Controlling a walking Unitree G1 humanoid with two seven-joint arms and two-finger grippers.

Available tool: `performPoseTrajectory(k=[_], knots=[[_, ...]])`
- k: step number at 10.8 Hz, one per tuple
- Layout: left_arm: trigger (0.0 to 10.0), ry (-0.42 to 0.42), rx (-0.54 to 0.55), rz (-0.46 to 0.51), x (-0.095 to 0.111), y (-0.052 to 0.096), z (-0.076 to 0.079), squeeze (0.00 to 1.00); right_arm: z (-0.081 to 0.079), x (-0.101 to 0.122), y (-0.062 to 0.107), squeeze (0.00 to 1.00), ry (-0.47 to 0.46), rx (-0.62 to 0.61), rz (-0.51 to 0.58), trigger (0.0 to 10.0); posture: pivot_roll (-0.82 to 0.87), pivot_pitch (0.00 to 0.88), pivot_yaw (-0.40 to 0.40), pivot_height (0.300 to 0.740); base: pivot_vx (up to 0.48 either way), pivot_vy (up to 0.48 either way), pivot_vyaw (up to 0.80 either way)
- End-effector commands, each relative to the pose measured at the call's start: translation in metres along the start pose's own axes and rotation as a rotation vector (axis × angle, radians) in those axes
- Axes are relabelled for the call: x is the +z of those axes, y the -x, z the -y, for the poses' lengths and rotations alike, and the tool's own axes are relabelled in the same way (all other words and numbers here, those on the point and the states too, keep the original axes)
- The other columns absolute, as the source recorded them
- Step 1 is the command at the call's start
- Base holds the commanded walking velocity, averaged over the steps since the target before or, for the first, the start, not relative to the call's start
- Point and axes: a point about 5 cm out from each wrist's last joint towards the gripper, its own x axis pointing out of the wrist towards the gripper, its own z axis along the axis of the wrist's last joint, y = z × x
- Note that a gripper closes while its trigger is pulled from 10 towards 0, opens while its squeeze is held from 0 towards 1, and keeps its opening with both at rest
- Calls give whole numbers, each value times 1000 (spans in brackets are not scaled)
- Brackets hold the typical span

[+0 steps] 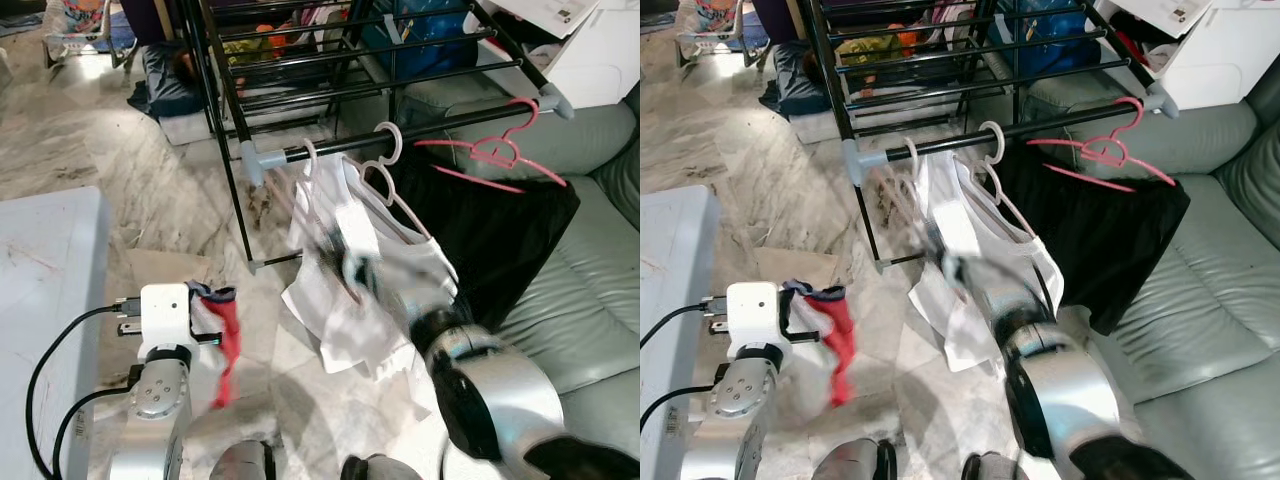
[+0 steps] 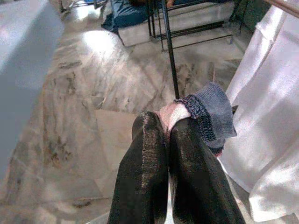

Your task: Hang hanger

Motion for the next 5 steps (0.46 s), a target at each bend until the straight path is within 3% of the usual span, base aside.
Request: performPoseTrajectory(k=[1, 2, 3, 4, 5], knots=[[10000, -5, -20, 14, 5, -3, 3, 0, 6, 6, 2, 1000, 43, -22, 37, 10000, 154, 133, -18, 740, 0, 0, 0], [10000, 1, -64, 19, 7, -12, 8, 0, 26, 1, 11, 1000, 118, -69, 80, 10000, 134, 106, -16, 740, 0, 0, 0], [10000, 5, -77, 19, 8, -14, 10, 0, 31, -3, 15, 1000, 133, -81, 83, 10000, 120, 90, -17, 740, 0, 0, 0], [10000, 27, -178, 34, 11, -20, 22, 0, 50, -13, 27, 1000, 137, -132, 102, 10000, 94, 62, -14, 740, 0, 0, 0], [10000, 22, -253, 42, 12, -21, 30, 0, 56, -17, 31, 1000, 125, -154, 112, 10000, 86, 49, -11, 740, 0, 0, 0]])
